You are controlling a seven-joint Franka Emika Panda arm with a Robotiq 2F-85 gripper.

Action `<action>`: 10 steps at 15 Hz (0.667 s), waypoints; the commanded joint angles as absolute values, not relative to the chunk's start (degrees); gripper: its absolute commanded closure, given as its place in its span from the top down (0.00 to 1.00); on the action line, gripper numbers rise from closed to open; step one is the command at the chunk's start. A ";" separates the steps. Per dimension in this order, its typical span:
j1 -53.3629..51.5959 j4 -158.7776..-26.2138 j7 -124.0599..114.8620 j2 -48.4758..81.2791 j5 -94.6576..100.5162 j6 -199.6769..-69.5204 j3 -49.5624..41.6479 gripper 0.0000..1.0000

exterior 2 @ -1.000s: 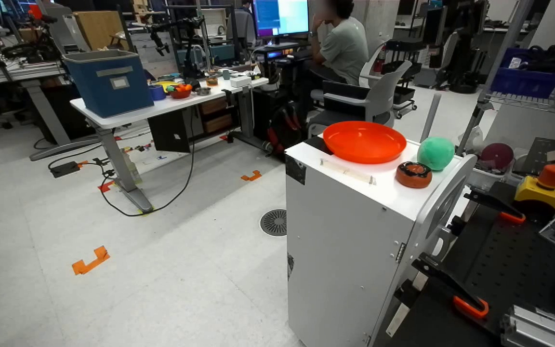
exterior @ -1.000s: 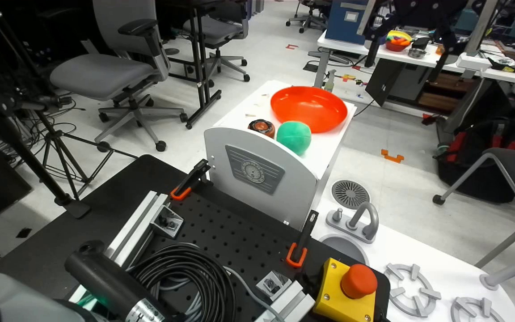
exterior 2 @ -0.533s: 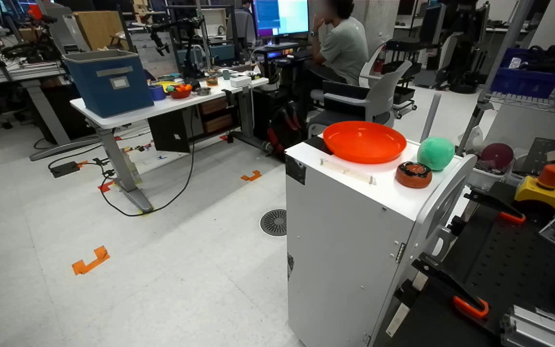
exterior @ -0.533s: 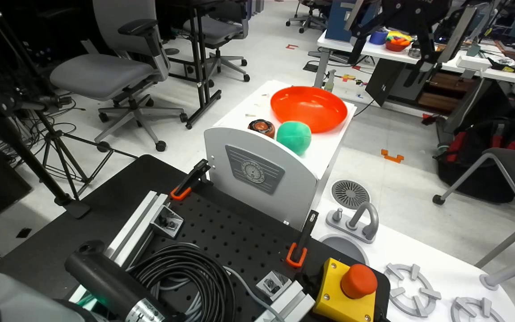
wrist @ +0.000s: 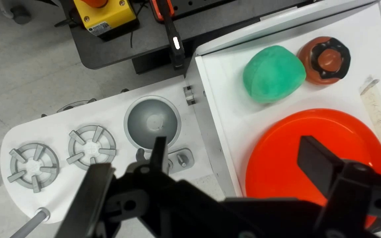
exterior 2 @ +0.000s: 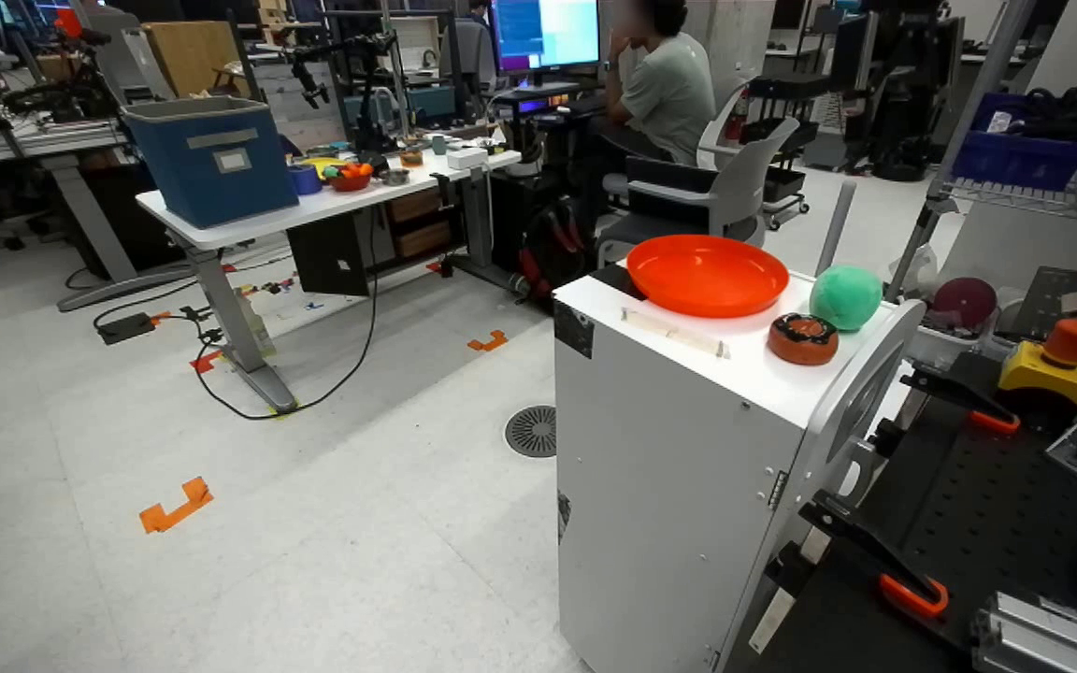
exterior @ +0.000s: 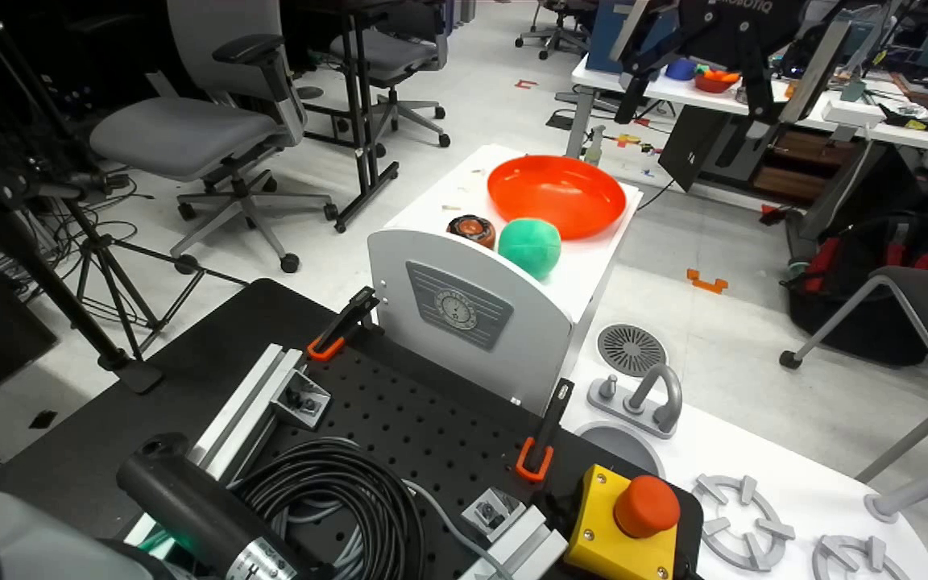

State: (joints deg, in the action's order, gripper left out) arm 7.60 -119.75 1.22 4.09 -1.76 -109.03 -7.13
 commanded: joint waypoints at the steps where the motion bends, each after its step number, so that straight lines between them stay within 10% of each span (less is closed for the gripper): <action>1: 7.76 -119.17 0.51 3.91 -2.18 -106.80 -7.36 1.00; 10: 7.60 -118.15 0.11 5.05 -1.86 -105.79 -7.23 1.00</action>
State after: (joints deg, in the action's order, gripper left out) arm 7.60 -119.68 0.37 4.26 -1.73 -107.54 -7.17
